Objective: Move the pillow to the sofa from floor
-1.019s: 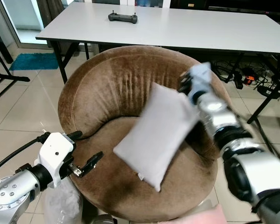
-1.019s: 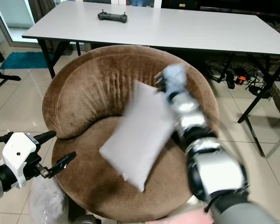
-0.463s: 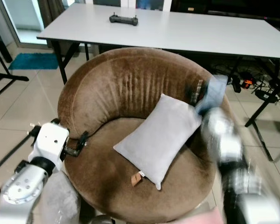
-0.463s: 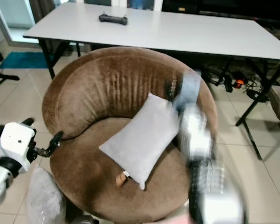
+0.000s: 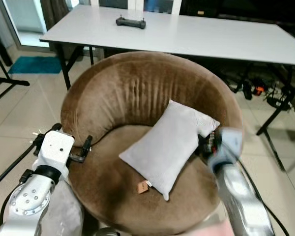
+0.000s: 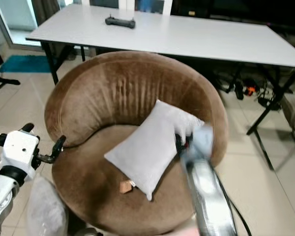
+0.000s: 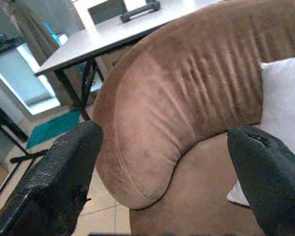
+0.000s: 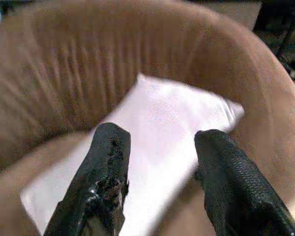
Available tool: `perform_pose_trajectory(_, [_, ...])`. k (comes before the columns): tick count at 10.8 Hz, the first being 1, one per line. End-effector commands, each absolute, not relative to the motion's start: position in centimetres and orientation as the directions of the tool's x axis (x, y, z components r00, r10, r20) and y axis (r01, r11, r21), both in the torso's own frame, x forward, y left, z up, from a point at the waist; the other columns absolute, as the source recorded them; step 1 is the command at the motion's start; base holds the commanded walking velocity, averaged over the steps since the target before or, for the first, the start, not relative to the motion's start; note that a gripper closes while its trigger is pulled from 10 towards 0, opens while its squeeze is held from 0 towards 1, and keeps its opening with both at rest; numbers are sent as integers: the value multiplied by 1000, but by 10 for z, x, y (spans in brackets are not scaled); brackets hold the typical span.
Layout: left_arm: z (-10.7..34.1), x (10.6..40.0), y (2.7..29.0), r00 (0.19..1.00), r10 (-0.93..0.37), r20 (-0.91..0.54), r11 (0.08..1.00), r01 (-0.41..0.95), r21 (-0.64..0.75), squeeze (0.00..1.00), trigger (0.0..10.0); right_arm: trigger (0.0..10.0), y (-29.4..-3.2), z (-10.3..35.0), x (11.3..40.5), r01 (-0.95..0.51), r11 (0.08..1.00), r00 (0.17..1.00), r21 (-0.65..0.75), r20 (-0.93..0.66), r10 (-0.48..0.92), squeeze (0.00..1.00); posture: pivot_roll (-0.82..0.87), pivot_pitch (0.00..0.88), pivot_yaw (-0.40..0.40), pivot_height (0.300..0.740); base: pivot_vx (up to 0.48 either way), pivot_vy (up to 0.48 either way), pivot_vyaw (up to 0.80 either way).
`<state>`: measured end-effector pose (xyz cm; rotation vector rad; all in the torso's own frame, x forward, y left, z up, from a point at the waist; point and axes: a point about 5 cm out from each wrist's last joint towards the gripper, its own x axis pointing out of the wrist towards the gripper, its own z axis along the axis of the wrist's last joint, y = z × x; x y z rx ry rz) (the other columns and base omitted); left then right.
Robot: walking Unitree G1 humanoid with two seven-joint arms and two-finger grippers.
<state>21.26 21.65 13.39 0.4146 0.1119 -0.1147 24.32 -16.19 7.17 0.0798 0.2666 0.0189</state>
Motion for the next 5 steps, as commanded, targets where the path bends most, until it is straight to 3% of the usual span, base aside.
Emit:
perform_pose_trajectory(1, [133, 215, 212, 985, -118, -129, 907, 160, 389, 0, 10000, 10000, -162, 84, 241, -40, 998, 972, 49, -232, 50, 0, 99, 0, -27, 740, 0, 0, 0])
perform_pose_trajectory(3, [134, 216, 210, 984, -127, -121, 904, 165, 393, 0, 10000, 10000, -159, 86, 234, -63, 995, 962, 77, -261, 81, 0, 90, 0, -28, 740, 0, 0, 0])
perform_pose_trajectory(5, [134, 215, 209, 986, -125, -108, 906, 158, 394, 0, 10000, 10000, -159, 96, 242, 15, 993, 969, 113, -247, 13, 0, 90, 0, -30, 740, -244, 0, 0])
